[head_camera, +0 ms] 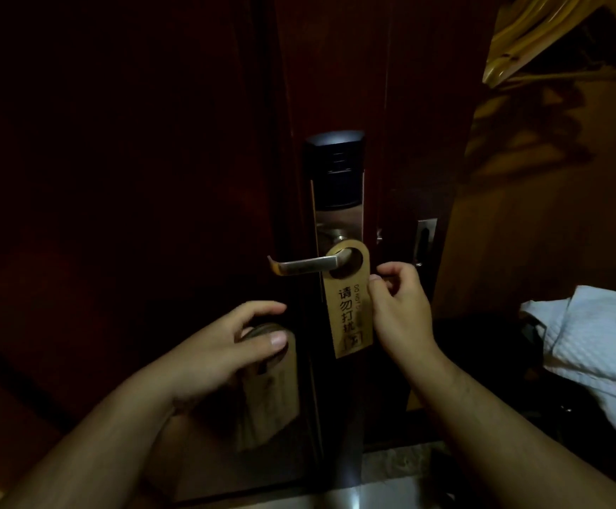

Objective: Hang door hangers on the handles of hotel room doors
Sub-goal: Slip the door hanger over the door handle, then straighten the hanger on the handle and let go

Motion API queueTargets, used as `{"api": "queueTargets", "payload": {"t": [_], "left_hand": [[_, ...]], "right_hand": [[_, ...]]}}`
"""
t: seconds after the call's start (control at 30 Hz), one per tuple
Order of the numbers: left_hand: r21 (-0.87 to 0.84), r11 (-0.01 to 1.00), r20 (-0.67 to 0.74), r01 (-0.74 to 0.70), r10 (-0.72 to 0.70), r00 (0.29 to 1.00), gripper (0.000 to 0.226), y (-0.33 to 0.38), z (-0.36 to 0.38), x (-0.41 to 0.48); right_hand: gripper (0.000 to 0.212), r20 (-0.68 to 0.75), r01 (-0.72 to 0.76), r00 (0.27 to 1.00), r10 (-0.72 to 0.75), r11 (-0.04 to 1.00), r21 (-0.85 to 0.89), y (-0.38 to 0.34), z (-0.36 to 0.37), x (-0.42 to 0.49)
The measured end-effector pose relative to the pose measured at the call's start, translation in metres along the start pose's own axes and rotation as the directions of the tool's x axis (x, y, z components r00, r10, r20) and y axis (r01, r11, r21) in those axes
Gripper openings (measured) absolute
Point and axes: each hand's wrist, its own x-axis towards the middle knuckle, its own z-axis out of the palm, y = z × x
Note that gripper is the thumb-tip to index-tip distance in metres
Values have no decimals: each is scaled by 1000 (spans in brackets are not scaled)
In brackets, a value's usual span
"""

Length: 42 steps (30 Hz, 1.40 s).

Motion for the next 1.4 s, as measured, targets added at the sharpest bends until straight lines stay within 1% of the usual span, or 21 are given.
{"api": "queueTargets", "payload": {"t": [0.07, 0.13, 0.2, 0.27, 0.3, 0.37, 0.43, 0.53, 0.63, 0.8, 0.83, 0.9, 0.97, 1.0, 1.1, 1.23, 1.4], "left_hand": [[-254, 967, 83, -16, 38, 996, 63, -3, 4, -3], [-500, 866, 140, 18, 60, 988, 68, -7, 9, -2], [-612, 787, 215, 77, 72, 974, 69, -10, 12, 3], [-651, 750, 286, 120, 96, 954, 65, -9, 17, 10], [-658, 741, 294, 134, 89, 952, 65, -8, 18, 14], [-650, 745, 258, 154, 25, 966, 65, -8, 20, 23], [-610, 775, 209, 163, -40, 977, 69, -7, 18, 32], [-503, 846, 150, 176, -115, 982, 78, -3, 12, 46], [-462, 862, 169, 206, -143, 975, 84, -1, 4, 63], [-490, 838, 281, 240, -108, 954, 86, -5, -14, 88], [-487, 841, 296, 237, -97, 950, 86, -6, -17, 91], [-474, 851, 307, 226, -81, 948, 84, -9, -21, 97], [-466, 860, 320, 210, -58, 946, 80, -11, -23, 103], [-465, 862, 331, 203, -44, 943, 77, -12, -25, 105], [-456, 867, 378, 203, -17, 925, 72, -11, -31, 112], [-393, 900, 401, 189, -17, 916, 74, -13, -38, 117], [-334, 933, 353, 137, -11, 935, 73, -16, -43, 111]], "right_hand": [[9, 26, 6, 1000, -7, 1000, 19, -5, -2, -1], [17, 72, -13, 997, 10, 999, 37, -8, -4, 1], [28, 122, -51, 992, 44, 997, 52, -9, -5, 4], [36, 156, -72, 986, 64, 996, 47, -9, -4, 7], [38, 168, -70, 984, 64, 997, 34, -10, -3, 9], [41, 186, -55, 981, 54, 998, 1, -12, 1, 15], [45, 199, -19, 980, 26, 999, -38, -15, 7, 20], [52, 200, 54, 980, -26, 989, -136, -17, 17, 27], [54, 183, 50, 983, -16, 981, -185, -18, 27, 35], [51, 106, -22, 994, 38, 989, -147, -25, 38, 48], [52, 107, -56, 991, 74, 986, -158, -29, 39, 50], [55, 121, -175, 973, 196, 970, -166, -36, 40, 52], [53, 131, -275, 947, 292, 953, -129, -39, 42, 51], [51, 129, -302, 941, 314, 948, -102, -39, 44, 50], [48, 72, -327, 942, 329, 944, -42, -38, 49, 46], [48, 6, -338, 941, 338, 941, -12, -39, 54, 40], [48, -29, -336, 942, 335, 940, -58, -40, 56, 29]]}}
